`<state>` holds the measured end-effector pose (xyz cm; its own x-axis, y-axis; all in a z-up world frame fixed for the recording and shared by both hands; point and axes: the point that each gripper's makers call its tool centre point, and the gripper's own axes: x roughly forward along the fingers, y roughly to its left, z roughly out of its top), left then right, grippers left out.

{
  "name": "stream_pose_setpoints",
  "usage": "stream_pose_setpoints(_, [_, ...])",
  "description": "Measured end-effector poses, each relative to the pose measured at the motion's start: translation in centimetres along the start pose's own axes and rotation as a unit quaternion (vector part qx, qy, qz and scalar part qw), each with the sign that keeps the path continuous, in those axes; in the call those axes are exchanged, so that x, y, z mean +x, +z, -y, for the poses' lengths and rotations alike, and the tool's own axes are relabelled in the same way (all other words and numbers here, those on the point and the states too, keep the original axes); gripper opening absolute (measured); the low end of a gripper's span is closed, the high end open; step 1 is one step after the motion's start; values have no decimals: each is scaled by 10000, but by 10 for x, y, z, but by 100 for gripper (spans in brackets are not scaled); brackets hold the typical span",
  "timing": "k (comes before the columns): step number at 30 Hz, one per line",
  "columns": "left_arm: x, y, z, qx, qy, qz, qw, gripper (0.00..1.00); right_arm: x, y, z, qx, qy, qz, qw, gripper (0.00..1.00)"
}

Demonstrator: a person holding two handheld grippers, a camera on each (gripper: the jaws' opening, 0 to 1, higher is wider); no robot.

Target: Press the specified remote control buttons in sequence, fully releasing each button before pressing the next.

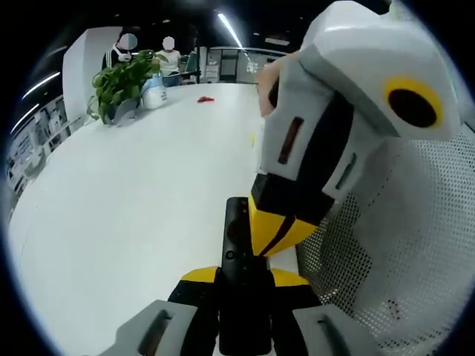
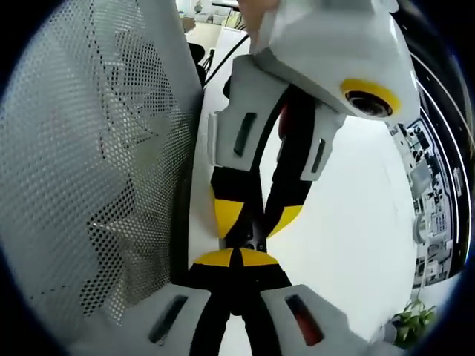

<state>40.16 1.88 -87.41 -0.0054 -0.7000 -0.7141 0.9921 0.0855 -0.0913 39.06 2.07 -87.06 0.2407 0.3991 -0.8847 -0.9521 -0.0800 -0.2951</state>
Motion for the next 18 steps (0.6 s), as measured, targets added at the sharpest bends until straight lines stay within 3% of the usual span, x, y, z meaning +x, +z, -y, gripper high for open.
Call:
stream_pose_setpoints(12, [1, 0, 1, 54, -23, 8, 10000, 24, 1, 1, -3, -991, -173, -293, 9945, 0])
stream_pose_setpoints(18, [1, 0, 1, 68, -22, 3, 10000, 24, 1, 1, -3, -1135, -216, -344, 9927, 0])
